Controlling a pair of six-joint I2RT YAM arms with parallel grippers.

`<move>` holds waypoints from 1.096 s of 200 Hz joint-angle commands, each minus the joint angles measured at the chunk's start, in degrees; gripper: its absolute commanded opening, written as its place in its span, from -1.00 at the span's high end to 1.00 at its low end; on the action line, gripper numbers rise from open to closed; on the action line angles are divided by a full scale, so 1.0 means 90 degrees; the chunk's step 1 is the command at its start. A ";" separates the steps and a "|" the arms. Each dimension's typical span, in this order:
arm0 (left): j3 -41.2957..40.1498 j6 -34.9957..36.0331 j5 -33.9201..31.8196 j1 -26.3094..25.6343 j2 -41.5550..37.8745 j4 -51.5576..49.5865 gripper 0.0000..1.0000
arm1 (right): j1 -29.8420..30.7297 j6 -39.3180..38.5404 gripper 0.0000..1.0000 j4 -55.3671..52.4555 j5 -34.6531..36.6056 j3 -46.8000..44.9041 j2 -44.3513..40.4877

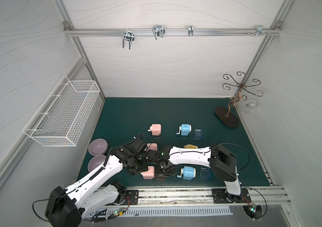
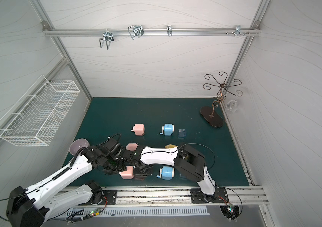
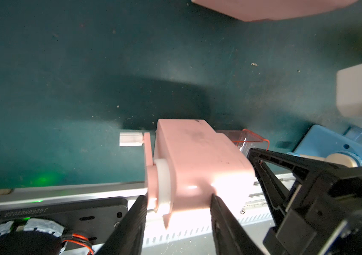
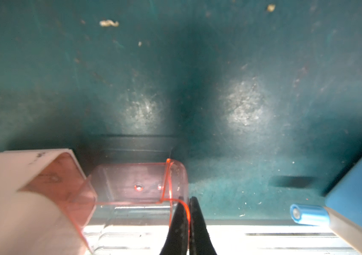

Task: Put the tray back into the pencil sharpener
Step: Close the container of the pencil sharpener.

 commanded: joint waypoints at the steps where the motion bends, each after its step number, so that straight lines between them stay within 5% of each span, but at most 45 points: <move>1: -0.0095 -0.0094 -0.0101 -0.0083 0.0092 -0.0062 0.01 | 0.0026 -0.0026 0.92 0.0008 -0.0066 0.0166 0.0220; 93: -0.0089 -0.0109 -0.0101 -0.0093 0.0081 -0.0053 0.02 | 0.0051 -0.0104 0.90 -0.0681 0.0207 0.0780 0.0632; 219: -0.0148 -0.0173 -0.0046 -0.0093 0.0085 0.0139 0.03 | 0.0188 -0.0337 0.86 -0.0163 0.0119 0.0636 0.0639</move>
